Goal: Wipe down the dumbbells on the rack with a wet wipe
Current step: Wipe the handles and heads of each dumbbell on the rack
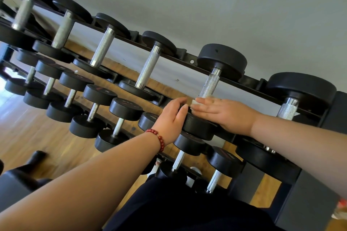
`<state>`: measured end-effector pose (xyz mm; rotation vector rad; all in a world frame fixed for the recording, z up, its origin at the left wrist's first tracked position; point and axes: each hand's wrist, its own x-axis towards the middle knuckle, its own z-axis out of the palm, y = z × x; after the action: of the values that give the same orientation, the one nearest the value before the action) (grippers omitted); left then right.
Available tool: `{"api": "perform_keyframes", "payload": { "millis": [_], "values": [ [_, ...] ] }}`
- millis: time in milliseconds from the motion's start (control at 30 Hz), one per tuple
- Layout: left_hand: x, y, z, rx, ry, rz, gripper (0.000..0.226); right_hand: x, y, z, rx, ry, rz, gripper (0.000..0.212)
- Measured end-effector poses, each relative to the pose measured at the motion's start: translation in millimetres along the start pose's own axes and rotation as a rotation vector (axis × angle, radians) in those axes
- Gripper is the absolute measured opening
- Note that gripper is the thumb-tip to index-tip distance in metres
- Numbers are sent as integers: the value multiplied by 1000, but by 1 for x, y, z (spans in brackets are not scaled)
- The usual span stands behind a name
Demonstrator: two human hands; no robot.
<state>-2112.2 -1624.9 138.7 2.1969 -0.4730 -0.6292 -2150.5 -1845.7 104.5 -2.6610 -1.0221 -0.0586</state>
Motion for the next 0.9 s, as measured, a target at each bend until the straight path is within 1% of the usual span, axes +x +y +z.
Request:
{"api": "perform_keyframes", "payload": {
  "millis": [33, 67, 167, 233, 333, 467, 533, 600, 733, 833, 900],
  "values": [
    [0, 0, 0, 0, 1, -1, 41, 0, 3, -3, -21, 2, -12, 77],
    [0, -1, 1, -1, 3, -2, 41, 3, 4, -8, -55, 17, 15, 73],
    [0, -1, 2, -8, 2, -2, 41, 12, -1, -12, -104, 98, 217, 70],
    [0, -2, 1, -10, 0, 2, 40, 15, -16, -6, -88, 143, 324, 63],
    [1, -4, 1, -28, -3, 0, 41, 17, -36, -9, 163, 198, 591, 60],
    [1, -6, 3, -35, -8, -6, 42, 31, -57, -22, 519, 363, 956, 55],
    [2, -6, 3, -34, -14, -4, 42, 44, -65, -25, 692, 418, 1107, 54],
    [2, -6, 3, -40, -19, 1, 42, 57, -70, -25, 803, 461, 1214, 54],
    [3, -9, 2, -38, -25, 7, 42, 74, -63, -21, 1103, 624, 1417, 54],
    [4, -11, 2, -51, -33, 15, 42, 80, -51, -17, 1244, 747, 1482, 53],
    [5, -12, 2, -50, -31, 21, 41, 81, -41, -12, 1265, 795, 1486, 52]
  ]
}}
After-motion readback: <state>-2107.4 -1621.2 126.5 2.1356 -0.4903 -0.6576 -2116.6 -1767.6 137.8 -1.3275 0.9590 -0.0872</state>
